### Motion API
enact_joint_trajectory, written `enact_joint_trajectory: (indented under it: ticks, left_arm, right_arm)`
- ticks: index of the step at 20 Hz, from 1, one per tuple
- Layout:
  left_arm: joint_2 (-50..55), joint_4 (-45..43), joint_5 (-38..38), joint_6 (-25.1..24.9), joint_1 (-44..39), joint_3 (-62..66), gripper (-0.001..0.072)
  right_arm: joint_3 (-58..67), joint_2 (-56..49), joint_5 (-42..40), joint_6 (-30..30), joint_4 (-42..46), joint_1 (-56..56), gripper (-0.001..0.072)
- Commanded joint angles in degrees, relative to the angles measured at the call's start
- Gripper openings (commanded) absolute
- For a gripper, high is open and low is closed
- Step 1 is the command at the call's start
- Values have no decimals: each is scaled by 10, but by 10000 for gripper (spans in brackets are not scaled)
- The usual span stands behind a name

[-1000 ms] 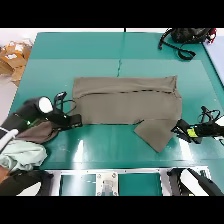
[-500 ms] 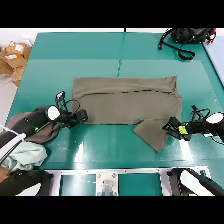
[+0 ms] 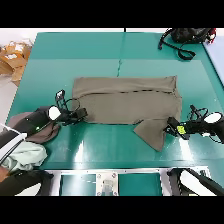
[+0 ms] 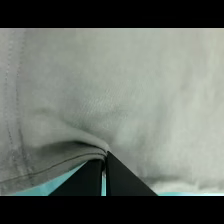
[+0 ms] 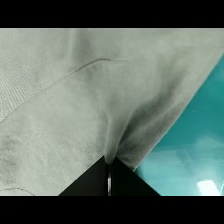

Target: Fold the shirts.

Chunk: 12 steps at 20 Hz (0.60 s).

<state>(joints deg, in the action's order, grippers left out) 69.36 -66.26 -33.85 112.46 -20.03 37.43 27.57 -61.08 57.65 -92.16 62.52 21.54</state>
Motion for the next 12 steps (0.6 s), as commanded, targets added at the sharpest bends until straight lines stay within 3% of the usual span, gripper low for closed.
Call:
enact_joint_trajectory:
  ticks: [1, 7, 12]
  left_arm:
    - [0, -36, -41, -14, 0, 19, 24]
    - [0, -48, -87, -29, 0, 32, 24]
    - [-2, -120, -202, -45, 0, 56, 24]
  right_arm:
    - [3, 5, 5, 14, -2, 0, 16]
    - [25, 35, 43, 24, 23, 0, 15]
    - [33, 63, 75, -33, 135, 0, 14]
